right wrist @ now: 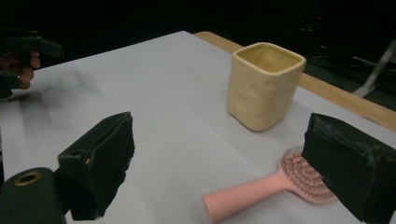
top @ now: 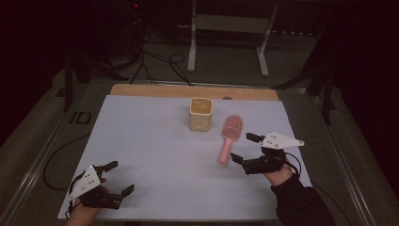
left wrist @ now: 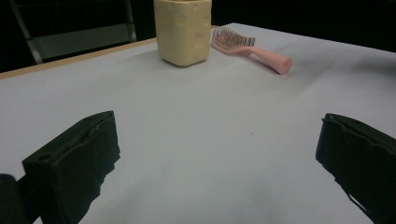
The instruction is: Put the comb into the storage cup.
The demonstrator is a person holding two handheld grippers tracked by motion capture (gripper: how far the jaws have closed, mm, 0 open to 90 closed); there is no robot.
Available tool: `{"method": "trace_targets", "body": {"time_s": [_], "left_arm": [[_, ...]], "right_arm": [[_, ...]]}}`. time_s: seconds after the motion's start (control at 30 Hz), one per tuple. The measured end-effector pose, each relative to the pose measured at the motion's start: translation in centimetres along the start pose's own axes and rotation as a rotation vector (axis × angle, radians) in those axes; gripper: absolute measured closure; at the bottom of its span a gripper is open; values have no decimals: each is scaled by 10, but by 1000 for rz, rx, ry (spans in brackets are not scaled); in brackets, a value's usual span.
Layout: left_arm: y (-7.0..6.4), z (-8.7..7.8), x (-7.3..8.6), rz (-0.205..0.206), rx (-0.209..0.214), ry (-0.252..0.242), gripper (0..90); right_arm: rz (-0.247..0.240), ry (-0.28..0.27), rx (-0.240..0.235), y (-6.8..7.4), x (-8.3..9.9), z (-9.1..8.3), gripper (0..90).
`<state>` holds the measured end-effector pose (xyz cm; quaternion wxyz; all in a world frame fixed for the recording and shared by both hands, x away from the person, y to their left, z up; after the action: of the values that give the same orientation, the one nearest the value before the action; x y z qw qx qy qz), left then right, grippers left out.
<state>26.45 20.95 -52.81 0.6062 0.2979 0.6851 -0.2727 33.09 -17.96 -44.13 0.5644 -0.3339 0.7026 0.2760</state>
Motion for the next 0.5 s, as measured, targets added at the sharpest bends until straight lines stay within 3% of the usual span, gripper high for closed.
{"method": "trace_targets", "body": {"time_s": [0.13, 0.3, 0.5], "left_arm": [[0, 0, 0, 0, 1, -2, 0], [-1, 0, 0, 4, 2, 1, 0], [-1, 0, 0, 6, 3, 2, 0]], "right_arm": [[8, 7, -14, 0, 1, 14, 87], [45, 19, -70, 1, 6, 31, 87], [64, 58, -87, -1, 15, 54, 88]]}}
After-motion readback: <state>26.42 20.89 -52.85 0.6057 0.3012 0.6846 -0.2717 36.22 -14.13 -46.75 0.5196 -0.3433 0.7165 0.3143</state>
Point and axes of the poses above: each handheld gripper's, and its own axes: z roughly forward along the jaws, x roughly out of its underside, y roughly to its left, the point moved 8 cm from there along z, roughly forward along the jaws, and after that the axes turned 11 degrees about -y, right-handed, at the moved point
